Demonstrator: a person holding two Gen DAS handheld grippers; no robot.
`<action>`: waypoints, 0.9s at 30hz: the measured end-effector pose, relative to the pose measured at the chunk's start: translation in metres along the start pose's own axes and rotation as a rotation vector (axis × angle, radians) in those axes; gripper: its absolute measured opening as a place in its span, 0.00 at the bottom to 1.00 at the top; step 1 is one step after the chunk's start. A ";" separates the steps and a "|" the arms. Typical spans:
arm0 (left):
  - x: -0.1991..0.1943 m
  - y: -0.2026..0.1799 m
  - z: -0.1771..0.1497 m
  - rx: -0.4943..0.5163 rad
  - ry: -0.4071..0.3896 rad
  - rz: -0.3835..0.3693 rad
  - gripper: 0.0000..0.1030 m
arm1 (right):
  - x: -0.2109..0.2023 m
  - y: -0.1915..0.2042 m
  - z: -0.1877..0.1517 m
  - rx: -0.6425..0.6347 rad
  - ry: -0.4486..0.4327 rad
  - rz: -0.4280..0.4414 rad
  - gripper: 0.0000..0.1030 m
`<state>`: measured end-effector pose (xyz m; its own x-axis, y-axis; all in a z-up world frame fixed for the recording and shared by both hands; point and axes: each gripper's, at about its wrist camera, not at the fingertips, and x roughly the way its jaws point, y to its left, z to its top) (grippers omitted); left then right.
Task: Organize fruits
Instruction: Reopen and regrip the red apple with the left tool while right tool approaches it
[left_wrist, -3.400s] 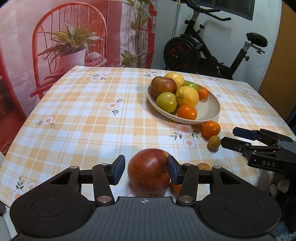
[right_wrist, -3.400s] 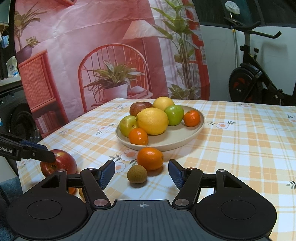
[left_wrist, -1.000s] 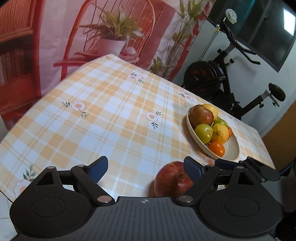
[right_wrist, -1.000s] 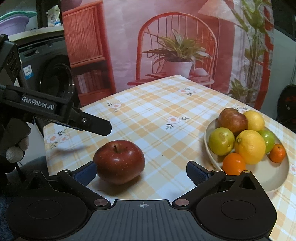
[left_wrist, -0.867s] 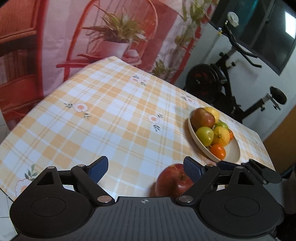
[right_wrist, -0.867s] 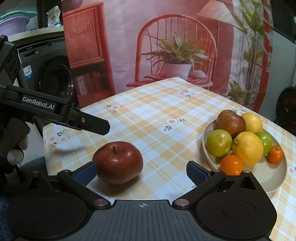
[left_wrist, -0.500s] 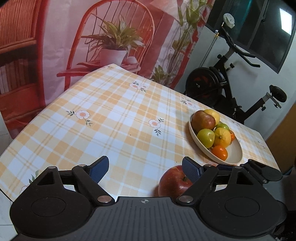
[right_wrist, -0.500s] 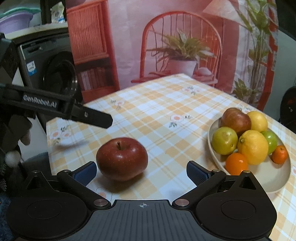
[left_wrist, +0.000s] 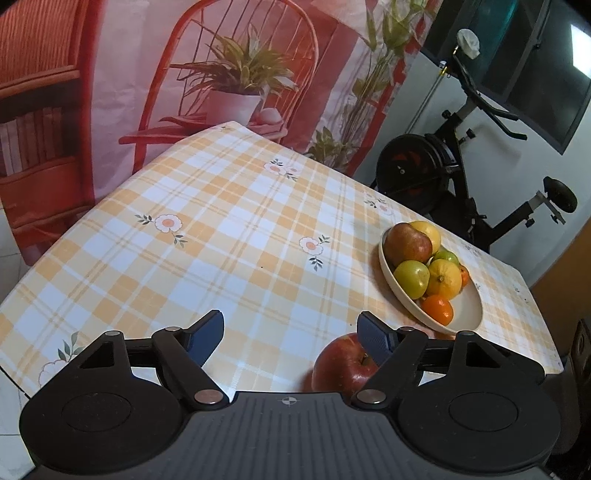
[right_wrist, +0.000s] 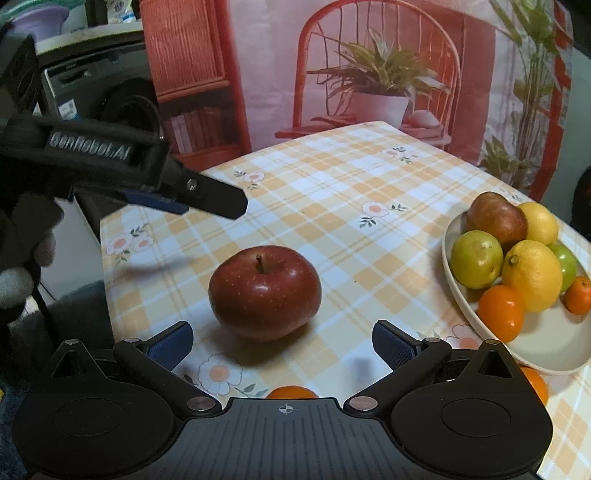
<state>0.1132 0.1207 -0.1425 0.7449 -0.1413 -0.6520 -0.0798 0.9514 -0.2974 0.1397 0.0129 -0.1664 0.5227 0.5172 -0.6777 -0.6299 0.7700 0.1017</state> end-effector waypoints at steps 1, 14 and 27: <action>0.000 0.000 0.000 0.004 0.003 0.001 0.75 | 0.000 0.003 -0.001 -0.008 -0.005 -0.015 0.99; 0.008 -0.005 -0.004 0.026 0.041 -0.053 0.62 | -0.002 -0.005 0.000 0.032 -0.053 0.011 0.76; 0.025 -0.013 -0.008 0.025 0.120 -0.158 0.51 | 0.007 -0.002 0.002 0.006 -0.046 0.070 0.65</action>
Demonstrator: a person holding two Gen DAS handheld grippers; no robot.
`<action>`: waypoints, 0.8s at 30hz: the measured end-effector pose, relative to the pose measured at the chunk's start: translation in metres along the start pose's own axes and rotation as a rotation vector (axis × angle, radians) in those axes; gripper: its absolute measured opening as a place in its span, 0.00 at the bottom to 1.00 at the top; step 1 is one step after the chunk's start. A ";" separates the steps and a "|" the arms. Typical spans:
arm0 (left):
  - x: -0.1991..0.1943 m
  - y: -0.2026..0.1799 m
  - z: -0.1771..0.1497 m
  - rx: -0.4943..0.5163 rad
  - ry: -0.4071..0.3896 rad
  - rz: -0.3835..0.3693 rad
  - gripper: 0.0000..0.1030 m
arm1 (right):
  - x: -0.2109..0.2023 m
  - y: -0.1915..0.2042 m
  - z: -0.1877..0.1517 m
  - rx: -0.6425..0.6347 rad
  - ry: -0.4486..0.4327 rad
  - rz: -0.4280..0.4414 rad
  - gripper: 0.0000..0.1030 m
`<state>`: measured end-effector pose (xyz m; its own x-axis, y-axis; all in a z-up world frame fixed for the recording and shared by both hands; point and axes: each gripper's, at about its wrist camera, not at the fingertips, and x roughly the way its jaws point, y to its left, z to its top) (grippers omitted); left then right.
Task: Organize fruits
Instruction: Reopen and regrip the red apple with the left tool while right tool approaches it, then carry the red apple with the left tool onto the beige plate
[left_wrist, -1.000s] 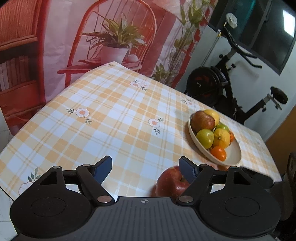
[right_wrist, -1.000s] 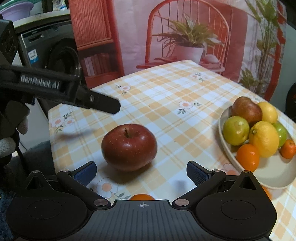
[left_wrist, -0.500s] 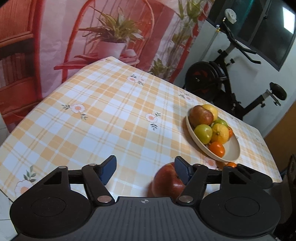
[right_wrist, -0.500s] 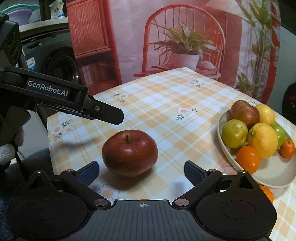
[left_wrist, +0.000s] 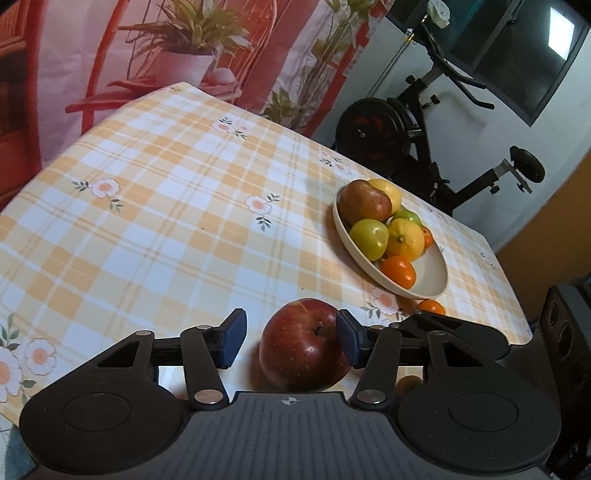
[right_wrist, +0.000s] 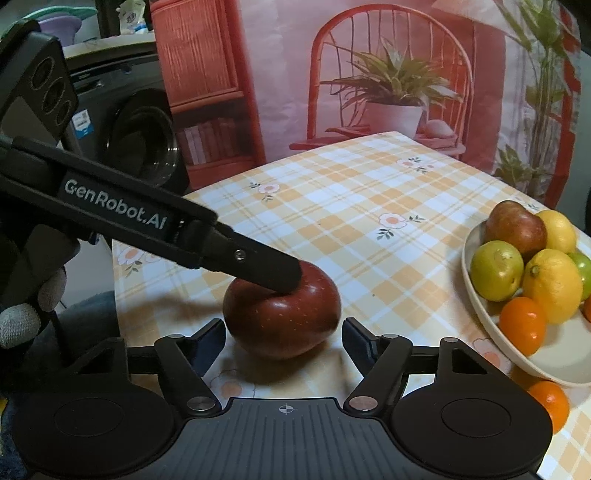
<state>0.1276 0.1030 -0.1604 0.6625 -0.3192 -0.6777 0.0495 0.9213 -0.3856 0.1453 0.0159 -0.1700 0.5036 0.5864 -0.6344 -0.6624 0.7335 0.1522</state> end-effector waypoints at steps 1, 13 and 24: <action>0.001 0.000 0.000 -0.003 0.003 -0.007 0.48 | 0.000 0.000 0.000 0.001 0.001 0.004 0.65; 0.003 0.000 0.001 -0.010 0.018 -0.033 0.43 | 0.002 -0.005 -0.003 0.027 -0.010 0.015 0.62; 0.002 -0.018 0.015 0.033 -0.004 -0.048 0.43 | -0.016 -0.015 -0.004 0.065 -0.090 -0.003 0.62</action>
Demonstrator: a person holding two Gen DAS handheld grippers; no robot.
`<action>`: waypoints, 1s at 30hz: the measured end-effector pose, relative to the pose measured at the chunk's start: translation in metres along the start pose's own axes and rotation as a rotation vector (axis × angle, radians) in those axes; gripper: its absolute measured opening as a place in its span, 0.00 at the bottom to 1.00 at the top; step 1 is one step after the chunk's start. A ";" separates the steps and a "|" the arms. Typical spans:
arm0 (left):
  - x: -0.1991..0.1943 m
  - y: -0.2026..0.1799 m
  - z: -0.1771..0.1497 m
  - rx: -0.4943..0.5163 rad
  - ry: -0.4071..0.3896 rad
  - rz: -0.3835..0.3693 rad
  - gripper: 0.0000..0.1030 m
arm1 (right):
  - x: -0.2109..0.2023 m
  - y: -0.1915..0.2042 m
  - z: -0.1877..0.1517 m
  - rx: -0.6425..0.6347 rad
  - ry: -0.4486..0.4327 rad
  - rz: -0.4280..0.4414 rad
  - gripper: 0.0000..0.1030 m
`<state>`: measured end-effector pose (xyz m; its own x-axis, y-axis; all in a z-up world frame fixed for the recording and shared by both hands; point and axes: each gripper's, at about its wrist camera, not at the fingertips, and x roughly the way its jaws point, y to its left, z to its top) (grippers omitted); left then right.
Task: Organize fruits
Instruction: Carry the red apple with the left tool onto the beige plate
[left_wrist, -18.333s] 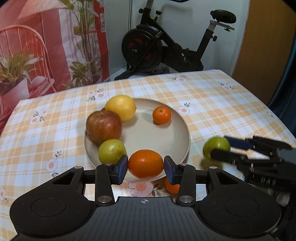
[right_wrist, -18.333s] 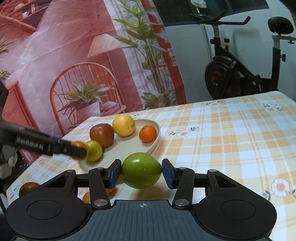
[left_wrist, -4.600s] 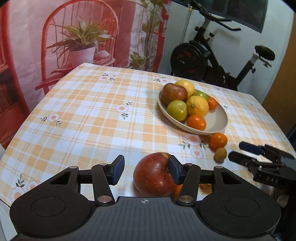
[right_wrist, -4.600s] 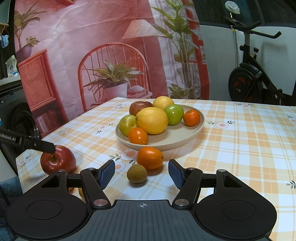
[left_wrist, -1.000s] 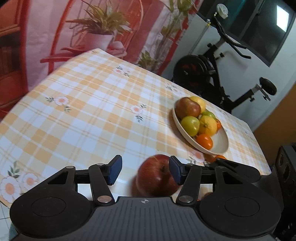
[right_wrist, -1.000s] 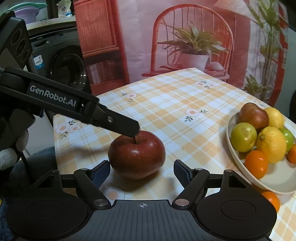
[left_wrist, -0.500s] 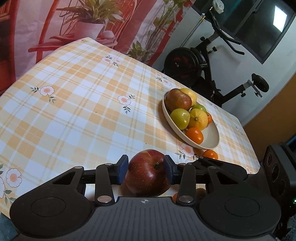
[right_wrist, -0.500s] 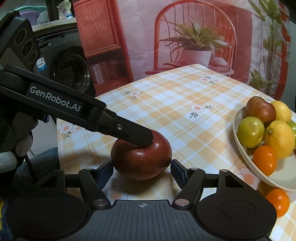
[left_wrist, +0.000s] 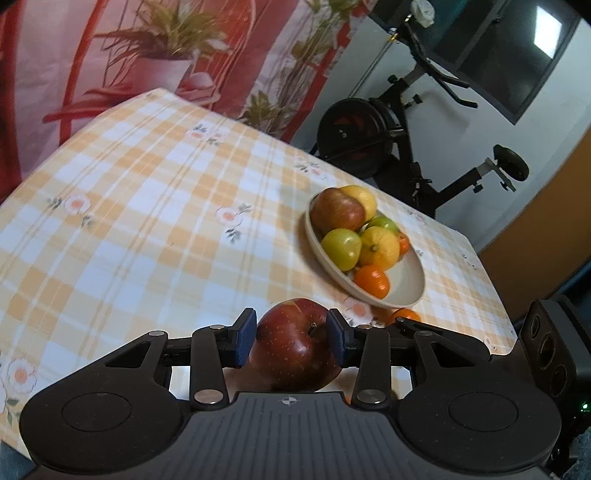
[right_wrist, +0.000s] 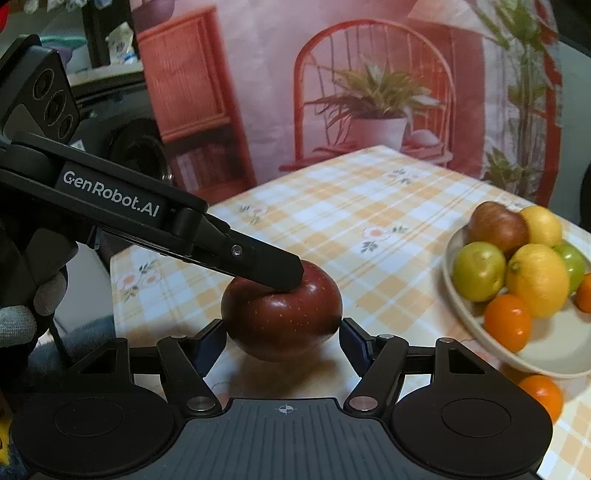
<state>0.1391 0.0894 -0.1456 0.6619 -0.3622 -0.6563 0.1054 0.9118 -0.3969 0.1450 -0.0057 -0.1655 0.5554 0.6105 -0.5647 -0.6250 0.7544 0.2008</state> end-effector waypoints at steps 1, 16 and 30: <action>0.001 -0.004 0.002 0.009 -0.002 -0.001 0.42 | -0.003 -0.002 0.001 0.004 -0.010 -0.003 0.62; 0.045 -0.081 0.039 0.180 0.025 -0.058 0.42 | -0.055 -0.069 0.000 0.096 -0.149 -0.135 0.62; 0.121 -0.154 0.066 0.307 0.119 -0.089 0.42 | -0.086 -0.165 -0.014 0.164 -0.189 -0.245 0.62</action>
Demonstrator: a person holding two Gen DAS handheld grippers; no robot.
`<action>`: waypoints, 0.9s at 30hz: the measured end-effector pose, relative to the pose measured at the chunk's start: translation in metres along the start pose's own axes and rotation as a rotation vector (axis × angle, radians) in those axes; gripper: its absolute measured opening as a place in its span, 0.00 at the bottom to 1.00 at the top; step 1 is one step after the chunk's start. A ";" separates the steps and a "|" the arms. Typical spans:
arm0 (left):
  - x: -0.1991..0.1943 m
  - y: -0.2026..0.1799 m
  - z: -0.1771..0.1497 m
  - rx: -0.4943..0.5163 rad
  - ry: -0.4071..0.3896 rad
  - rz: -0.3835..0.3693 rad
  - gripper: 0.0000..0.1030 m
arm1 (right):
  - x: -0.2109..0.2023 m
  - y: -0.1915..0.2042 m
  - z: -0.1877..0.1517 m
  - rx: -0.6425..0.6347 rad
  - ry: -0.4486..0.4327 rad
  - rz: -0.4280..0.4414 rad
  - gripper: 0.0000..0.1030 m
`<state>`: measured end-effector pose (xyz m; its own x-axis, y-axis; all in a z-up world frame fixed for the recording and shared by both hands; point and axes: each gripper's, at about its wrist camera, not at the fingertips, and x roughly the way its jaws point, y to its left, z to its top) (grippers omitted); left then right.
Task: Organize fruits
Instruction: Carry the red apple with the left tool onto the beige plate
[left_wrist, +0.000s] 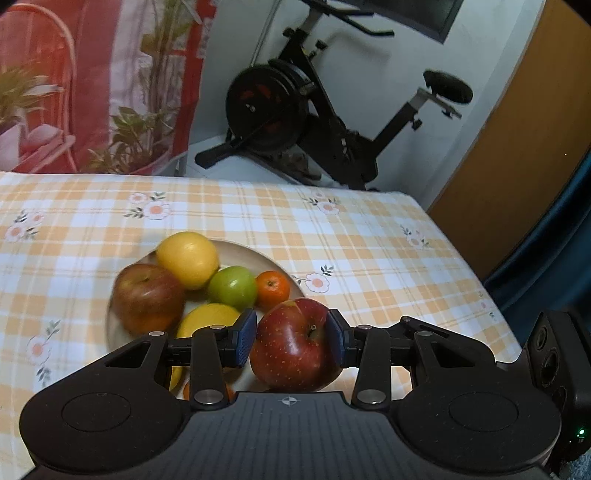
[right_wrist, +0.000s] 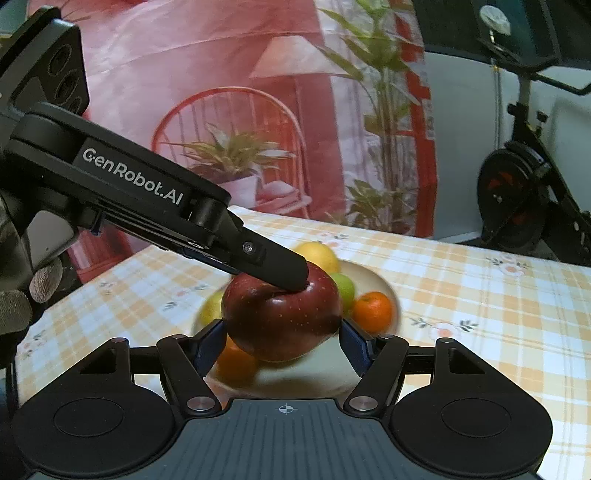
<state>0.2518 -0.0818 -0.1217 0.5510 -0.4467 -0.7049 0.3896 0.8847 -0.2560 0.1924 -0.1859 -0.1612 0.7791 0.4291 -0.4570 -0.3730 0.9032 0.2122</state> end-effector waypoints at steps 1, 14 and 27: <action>0.005 -0.002 0.002 0.010 0.012 0.004 0.42 | 0.002 -0.006 -0.001 0.005 0.002 -0.001 0.62; 0.041 0.000 0.022 0.011 0.063 0.037 0.43 | 0.032 -0.026 -0.011 -0.013 0.010 -0.055 0.62; 0.052 0.002 0.020 0.013 0.081 0.028 0.43 | 0.037 -0.025 -0.013 -0.045 -0.001 -0.093 0.68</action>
<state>0.2959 -0.1059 -0.1455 0.5002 -0.4089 -0.7632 0.3845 0.8947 -0.2274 0.2239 -0.1931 -0.1951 0.8119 0.3435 -0.4721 -0.3211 0.9380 0.1302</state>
